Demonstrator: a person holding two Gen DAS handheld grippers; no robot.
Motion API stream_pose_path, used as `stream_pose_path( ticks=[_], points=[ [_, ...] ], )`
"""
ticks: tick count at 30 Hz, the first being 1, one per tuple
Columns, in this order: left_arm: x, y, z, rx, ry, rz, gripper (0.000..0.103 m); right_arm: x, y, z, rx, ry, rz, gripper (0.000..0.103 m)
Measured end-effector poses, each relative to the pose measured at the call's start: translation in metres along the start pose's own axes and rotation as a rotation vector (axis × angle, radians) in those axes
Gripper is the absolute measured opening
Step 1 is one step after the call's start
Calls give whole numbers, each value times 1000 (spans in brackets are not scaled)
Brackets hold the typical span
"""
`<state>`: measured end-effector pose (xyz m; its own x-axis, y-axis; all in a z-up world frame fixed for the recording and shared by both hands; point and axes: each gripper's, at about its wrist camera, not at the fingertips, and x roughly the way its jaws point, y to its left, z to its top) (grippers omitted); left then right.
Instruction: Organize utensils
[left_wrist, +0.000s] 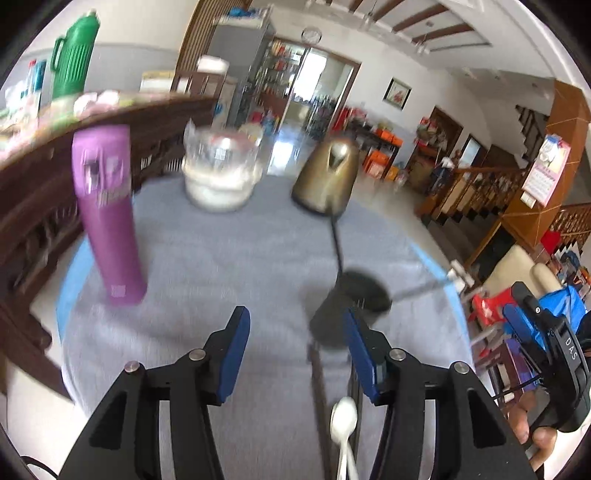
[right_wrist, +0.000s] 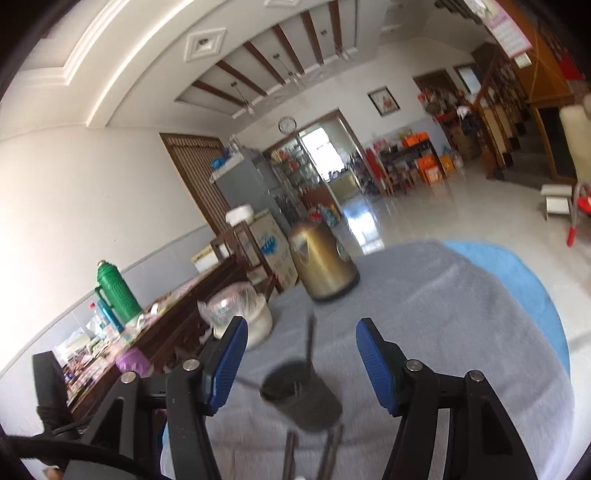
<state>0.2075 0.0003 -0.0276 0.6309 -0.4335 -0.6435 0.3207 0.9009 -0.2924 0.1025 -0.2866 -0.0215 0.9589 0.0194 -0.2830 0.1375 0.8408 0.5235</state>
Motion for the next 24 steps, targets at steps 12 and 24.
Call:
stream_pose_path(
  ticks=[12,24],
  points=[
    [22,-5,-75,21,206,43,54,10,-59,-79,122,264,-14,41],
    [28,-15,-99,87,268,80,54,13,-55,-105,102,329,-14,42]
  ],
)
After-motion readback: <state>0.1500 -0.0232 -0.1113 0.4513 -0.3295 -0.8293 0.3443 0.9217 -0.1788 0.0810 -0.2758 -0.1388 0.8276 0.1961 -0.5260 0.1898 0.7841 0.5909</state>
